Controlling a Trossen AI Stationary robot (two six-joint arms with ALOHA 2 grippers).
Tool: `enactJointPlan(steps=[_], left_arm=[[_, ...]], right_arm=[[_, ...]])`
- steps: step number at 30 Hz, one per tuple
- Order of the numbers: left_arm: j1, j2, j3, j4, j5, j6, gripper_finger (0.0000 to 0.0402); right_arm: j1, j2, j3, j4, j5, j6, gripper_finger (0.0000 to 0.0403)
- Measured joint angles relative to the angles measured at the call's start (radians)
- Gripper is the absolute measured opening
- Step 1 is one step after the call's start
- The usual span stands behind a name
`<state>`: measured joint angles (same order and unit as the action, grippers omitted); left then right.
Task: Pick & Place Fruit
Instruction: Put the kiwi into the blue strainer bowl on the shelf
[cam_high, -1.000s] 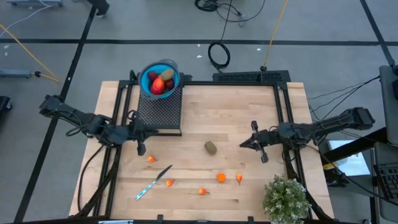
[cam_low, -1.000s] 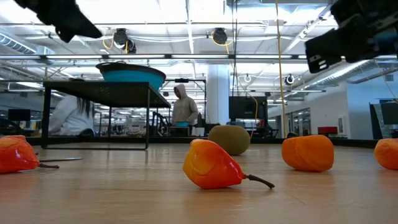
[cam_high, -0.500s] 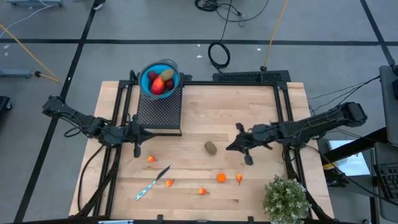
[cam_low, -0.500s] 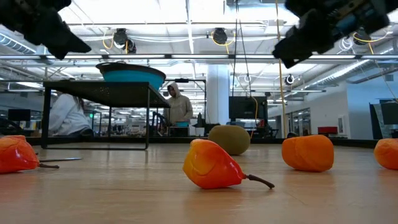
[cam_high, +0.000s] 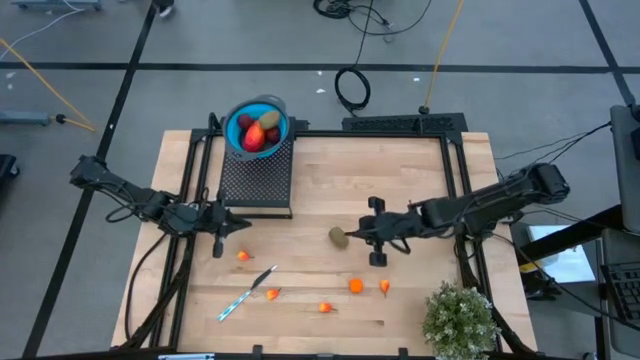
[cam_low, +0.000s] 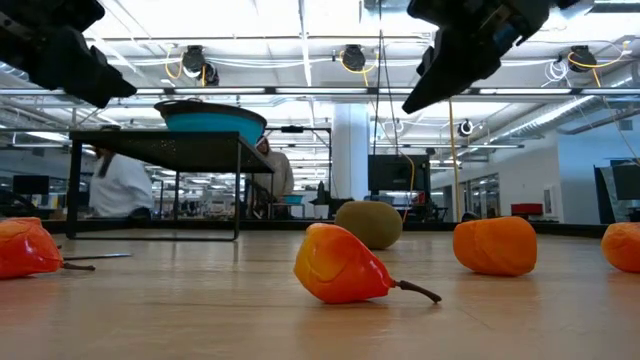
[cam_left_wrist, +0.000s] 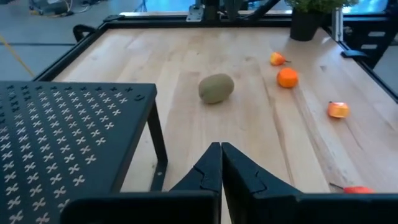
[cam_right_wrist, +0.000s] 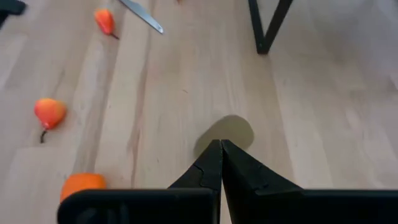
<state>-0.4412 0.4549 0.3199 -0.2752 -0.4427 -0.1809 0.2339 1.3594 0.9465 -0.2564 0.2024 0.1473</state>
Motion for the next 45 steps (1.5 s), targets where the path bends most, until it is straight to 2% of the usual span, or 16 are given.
enactJointPlan(steps=[6, 15, 21, 24, 31, 36, 45], left_arm=[[0.000, 0.001, 0.000, -0.002, 0.001, 0.020, 0.0010], [0.000, -0.002, 0.000, -0.007, 0.006, 0.049, 0.0009], [0.000, -0.033, 0.000, -0.012, 0.018, 0.080, 0.0006], [0.000, -0.067, 0.000, -0.018, 0.021, 0.094, 0.0003], [0.000, -0.187, -0.021, -0.030, 0.090, 0.125, 0.0015], [0.000, -0.275, -0.087, 0.004, 0.186, 0.134, 0.0002], [0.000, -0.387, -0.138, 0.024, 0.336, 0.192, 0.0013]], right_arm=[[0.041, 0.091, 0.109, -0.137, 0.090, 0.060, 0.0000], [0.041, 0.221, 0.209, -0.219, 0.083, 0.050, 0.0000], [0.022, 0.225, 0.210, -0.227, 0.080, 0.047, 0.0000], [0.011, 0.218, 0.210, -0.225, 0.031, 0.042, 0.0005], [0.004, 0.217, 0.210, -0.227, 0.002, 0.020, 0.0054], [0.003, 0.217, 0.210, -0.227, 0.002, 0.009, 0.0101], [-0.020, 0.217, 0.209, -0.203, 0.001, 0.000, 0.0160]])
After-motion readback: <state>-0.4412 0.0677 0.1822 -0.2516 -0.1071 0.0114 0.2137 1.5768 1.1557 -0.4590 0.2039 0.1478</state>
